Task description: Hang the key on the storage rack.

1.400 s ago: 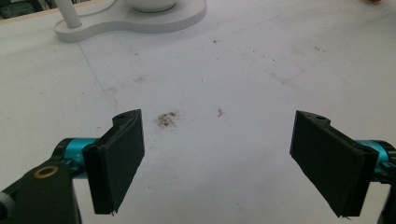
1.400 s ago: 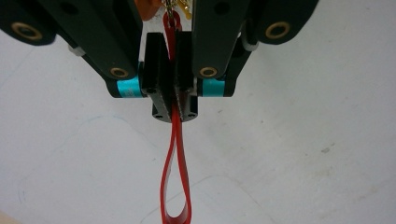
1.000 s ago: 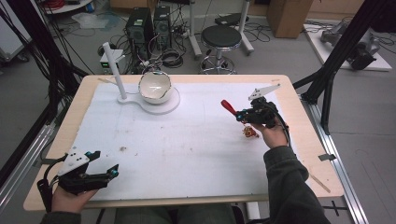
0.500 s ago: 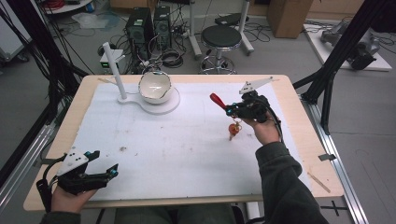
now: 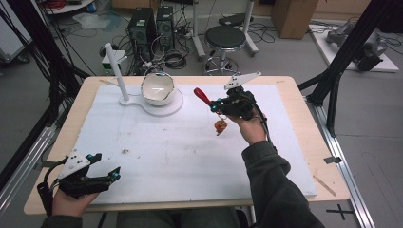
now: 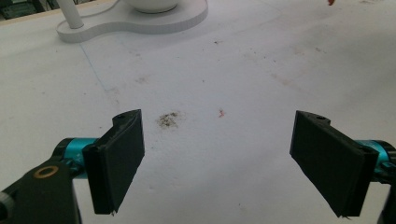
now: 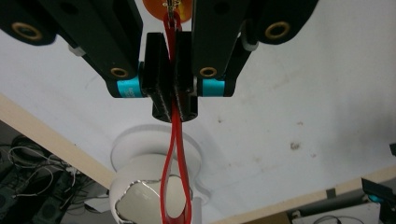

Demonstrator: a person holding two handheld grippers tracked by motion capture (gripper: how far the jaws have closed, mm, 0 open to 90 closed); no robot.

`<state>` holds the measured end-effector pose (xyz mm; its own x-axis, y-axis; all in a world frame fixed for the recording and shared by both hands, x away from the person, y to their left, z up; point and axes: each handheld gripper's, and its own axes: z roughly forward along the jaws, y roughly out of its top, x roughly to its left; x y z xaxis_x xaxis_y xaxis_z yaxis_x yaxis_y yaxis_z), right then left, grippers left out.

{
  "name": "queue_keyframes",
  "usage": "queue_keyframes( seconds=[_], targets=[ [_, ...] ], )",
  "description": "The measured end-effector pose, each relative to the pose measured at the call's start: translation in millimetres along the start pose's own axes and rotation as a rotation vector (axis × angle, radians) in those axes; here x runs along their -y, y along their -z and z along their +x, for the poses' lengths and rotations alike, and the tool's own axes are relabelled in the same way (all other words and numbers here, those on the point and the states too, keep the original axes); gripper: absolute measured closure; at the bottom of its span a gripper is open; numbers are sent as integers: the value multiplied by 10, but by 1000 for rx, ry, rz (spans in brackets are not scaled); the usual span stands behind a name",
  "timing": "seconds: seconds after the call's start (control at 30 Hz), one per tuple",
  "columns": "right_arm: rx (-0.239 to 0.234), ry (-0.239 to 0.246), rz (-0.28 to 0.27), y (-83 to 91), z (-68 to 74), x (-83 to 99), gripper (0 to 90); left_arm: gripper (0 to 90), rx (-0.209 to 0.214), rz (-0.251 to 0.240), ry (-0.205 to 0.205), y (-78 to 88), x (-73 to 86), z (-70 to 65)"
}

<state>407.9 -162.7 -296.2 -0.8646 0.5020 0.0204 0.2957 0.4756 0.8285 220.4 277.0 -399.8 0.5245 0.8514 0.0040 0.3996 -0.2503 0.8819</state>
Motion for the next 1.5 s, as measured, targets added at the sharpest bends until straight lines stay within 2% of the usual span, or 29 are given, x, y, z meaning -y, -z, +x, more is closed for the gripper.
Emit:
queue_keyframes(
  seconds=[0.2,0.63,1.1,1.5],
  targets=[
    [-9,-10,-41,-108,97,-95,864,182,-1,1,0,0,-1,1],
    [-25,-8,-83,-414,272,-302,864,181,-5,2,9,-7,0,1],
    [-38,5,-105,-794,437,-502,864,181,-3,2,12,-15,-5,16],
    [-35,13,-131,-996,551,-700,864,180,2,-2,14,-12,5,31]
  ],
)
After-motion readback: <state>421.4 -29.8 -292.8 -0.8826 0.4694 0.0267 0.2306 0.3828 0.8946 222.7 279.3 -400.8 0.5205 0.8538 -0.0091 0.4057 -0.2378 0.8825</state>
